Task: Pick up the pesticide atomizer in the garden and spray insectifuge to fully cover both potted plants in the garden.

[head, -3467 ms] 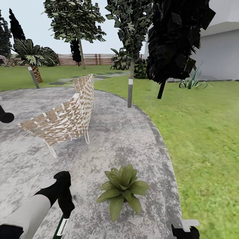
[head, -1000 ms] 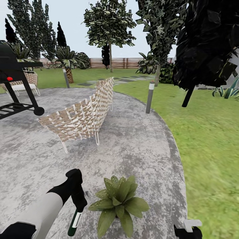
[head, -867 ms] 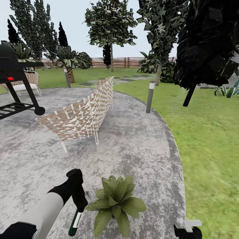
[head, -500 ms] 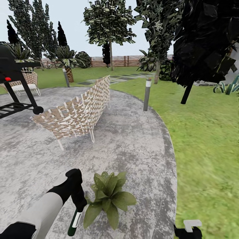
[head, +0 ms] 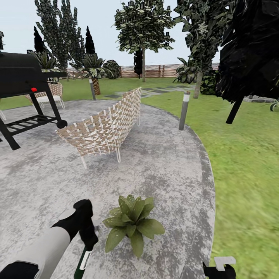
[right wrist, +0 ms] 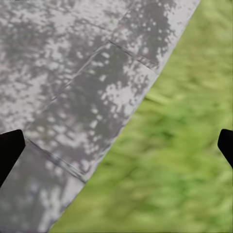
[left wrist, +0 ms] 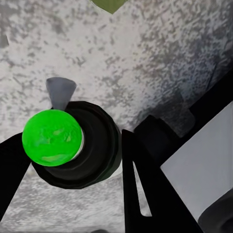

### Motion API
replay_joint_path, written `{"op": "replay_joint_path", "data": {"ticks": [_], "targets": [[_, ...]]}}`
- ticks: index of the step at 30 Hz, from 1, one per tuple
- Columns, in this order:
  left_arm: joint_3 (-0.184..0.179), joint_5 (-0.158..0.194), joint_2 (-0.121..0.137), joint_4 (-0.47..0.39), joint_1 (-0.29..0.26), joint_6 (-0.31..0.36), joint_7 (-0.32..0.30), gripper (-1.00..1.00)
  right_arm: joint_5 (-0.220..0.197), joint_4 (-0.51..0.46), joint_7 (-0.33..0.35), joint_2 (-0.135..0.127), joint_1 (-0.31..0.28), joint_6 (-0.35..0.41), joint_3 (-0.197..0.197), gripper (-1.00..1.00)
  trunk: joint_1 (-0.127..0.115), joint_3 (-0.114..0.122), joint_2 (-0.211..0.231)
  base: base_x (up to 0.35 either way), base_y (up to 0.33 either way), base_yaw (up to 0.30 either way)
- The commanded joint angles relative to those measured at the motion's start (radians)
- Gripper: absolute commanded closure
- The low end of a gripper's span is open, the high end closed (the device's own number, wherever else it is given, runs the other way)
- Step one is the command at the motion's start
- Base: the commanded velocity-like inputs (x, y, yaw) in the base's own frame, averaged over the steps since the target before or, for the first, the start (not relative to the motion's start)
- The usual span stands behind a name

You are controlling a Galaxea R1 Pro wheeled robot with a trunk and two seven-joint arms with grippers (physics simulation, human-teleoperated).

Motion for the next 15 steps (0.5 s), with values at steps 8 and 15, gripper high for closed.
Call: {"op": "replay_joint_path", "data": {"ticks": [8,15], "targets": [[-0.002,0.010,-0.013,-0.002,0.000,0.087,0.099,1.00,0.012,0.002,-0.006,-0.002,0.000,-0.002,-0.005,-1.00,0.000,-0.001,0.000,0.000,0.000,0.006],[-0.004,0.004,-0.005,-0.009,0.078,0.090,0.163,1.00,0.012,0.005,-0.006,0.002,0.000,-0.003,-0.004,-1.00,0.000,-0.001,0.000,0.000,0.000,0.000]]}}
